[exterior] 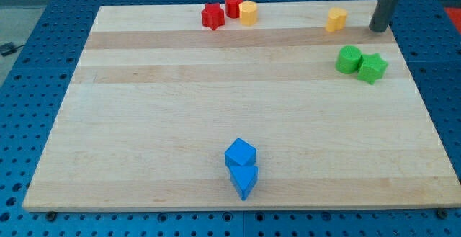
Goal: Put the yellow heart at the bottom right of the yellow hexagon
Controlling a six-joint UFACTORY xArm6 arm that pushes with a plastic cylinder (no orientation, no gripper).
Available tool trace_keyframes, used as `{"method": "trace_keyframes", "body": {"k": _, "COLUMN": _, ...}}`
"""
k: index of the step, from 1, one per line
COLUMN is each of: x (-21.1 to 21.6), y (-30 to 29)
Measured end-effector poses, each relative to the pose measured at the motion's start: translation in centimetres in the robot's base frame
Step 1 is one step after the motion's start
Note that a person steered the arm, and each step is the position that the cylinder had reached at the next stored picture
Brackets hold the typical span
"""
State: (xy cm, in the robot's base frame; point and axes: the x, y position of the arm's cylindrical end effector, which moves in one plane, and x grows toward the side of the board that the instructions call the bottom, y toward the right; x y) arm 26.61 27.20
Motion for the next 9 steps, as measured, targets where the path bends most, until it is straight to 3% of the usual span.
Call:
{"method": "trace_keyframes", "body": {"k": 1, "x": -1.5, "y": -1.3}}
{"method": "trace_keyframes", "body": {"k": 5, "x": -0.3, "y": -14.0}}
{"method": "trace_keyframes", "body": {"k": 7, "x": 3.2, "y": -14.0}}
{"method": "trace_keyframes", "body": {"k": 9, "x": 3.4, "y": -15.9}}
